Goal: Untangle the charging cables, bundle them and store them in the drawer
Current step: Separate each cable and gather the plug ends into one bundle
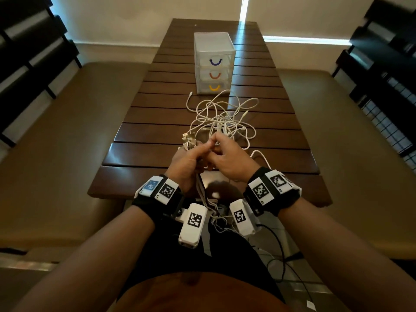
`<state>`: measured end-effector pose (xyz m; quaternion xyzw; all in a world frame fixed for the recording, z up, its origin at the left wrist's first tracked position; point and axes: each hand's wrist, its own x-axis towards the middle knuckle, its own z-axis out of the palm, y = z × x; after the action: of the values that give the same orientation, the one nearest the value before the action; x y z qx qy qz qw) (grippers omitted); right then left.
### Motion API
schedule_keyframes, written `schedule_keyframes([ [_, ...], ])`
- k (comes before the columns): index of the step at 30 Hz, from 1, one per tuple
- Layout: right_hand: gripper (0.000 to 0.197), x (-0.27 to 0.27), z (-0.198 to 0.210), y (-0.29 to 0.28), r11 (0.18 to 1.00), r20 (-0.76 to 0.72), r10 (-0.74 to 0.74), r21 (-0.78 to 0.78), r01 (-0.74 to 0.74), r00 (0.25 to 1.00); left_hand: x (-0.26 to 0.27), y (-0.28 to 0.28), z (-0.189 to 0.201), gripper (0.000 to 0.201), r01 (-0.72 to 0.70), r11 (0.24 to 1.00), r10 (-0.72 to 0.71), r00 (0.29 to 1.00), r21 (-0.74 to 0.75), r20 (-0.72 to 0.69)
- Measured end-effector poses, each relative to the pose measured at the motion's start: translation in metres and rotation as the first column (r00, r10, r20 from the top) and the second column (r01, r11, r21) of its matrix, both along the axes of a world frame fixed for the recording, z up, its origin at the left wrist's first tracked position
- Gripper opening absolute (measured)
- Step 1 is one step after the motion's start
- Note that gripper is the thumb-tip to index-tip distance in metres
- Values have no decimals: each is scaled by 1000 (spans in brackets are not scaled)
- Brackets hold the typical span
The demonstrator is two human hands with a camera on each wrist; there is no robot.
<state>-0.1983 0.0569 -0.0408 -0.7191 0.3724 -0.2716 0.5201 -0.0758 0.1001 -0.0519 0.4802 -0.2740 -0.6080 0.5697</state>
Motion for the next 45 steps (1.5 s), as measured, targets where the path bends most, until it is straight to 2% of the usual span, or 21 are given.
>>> schedule_keyframes([
  [4,23,-15,-1,-3,1000,-61,27,-14,-28,998,-2,-6,2,21,50,998,-47,992,-25,121],
  [7,19,-24,-1,-8,997,-103,55,-56,-61,993,-8,-6,13,26,17,998,-7,990,-68,144],
  [10,11,-25,6,-9,996,-40,43,-78,-46,998,-13,-7,19,30,1,996,12,990,-92,141],
  [12,15,-23,10,-9,997,25,20,-79,-18,1000,-15,-8,19,26,35,995,-17,983,-96,185],
  [14,15,-21,13,-11,997,8,28,-72,-27,1000,-17,-9,18,29,20,996,-1,977,-91,212],
  [17,9,-21,13,-11,996,-52,69,-45,-72,996,-17,-11,20,37,-77,996,84,982,-46,168],
  [22,7,-26,12,-12,994,-75,91,-59,-95,993,-15,-11,22,44,-110,994,112,982,-25,153],
  [24,8,-31,9,-18,989,-152,59,-129,-79,987,-13,-12,24,50,-107,992,115,985,-69,128],
  [27,9,-46,-6,-33,950,-378,-46,-301,-76,925,-6,-13,35,58,-128,984,136,989,-126,60],
  [29,11,-61,-18,-44,951,-441,-112,-308,-33,890,1,-14,48,57,-121,981,116,992,-155,-43],
  [31,11,-79,-29,-56,953,-394,-206,-289,92,896,10,-15,61,54,-73,981,53,992,-180,-114],
  [34,7,-95,-32,-72,908,-337,-375,-320,270,864,24,-15,74,50,-3,979,-11,997,-202,-73],
  [36,9,-97,-27,-78,879,-320,-421,-377,293,849,25,-16,75,38,47,979,-52,998,-196,-20],
  [39,13,-89,-10,-79,847,-240,-401,-466,257,884,17,-18,67,9,93,982,-82,994,-162,69],
  [42,19,-74,18,-71,912,4,-302,-292,290,953,3,-26,58,14,117,987,-104,987,-109,125],
  [45,24,-65,43,-63,947,191,-200,-213,239,961,-13,-38,53,7,93,995,-82,963,-32,258],
])
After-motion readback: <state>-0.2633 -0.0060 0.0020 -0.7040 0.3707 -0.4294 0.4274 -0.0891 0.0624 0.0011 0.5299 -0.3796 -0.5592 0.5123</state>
